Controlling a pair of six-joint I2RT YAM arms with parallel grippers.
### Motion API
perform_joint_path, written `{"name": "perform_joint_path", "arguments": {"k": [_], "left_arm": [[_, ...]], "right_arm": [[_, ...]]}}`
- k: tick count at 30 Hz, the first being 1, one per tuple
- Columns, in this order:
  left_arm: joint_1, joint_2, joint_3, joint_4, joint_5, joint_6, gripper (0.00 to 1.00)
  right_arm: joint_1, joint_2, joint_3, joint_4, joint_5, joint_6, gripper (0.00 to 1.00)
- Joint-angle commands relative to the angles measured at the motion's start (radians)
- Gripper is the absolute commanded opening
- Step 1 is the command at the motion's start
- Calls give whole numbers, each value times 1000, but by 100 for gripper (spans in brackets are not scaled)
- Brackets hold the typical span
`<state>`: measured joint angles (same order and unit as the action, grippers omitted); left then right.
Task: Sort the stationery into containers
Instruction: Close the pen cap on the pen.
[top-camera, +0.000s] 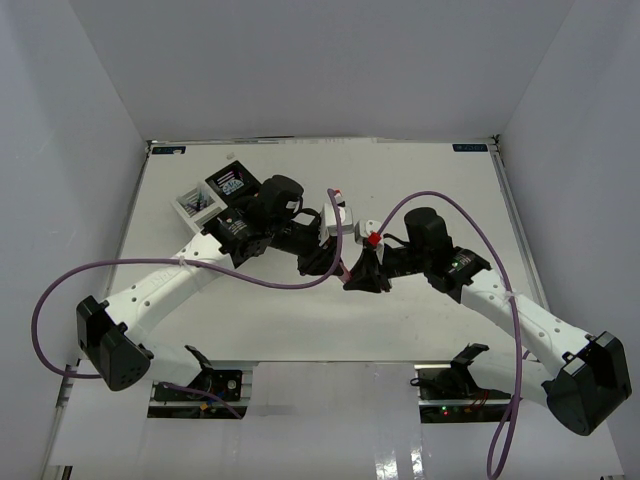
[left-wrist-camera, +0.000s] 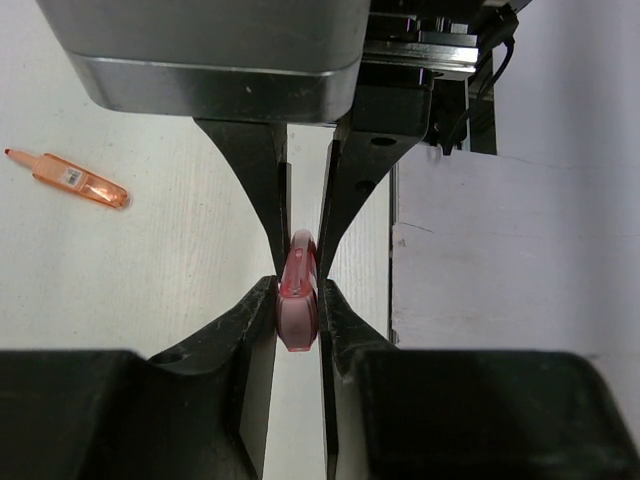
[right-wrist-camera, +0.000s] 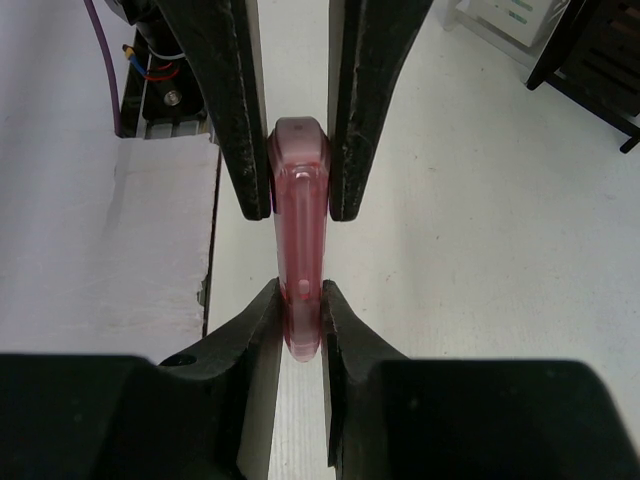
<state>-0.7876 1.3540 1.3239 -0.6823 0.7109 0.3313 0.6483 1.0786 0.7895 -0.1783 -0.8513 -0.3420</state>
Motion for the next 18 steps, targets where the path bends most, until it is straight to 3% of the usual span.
{"name": "perform_joint_path", "arguments": {"k": [1, 18], "left_arm": [[1, -6, 17, -20, 21, 3, 29], [1, 23, 26, -62, -1, -26, 22]], "right_arm": [[1, -25, 37, 26, -23, -8, 8], [1, -42, 33, 34, -12, -6, 8]]}}
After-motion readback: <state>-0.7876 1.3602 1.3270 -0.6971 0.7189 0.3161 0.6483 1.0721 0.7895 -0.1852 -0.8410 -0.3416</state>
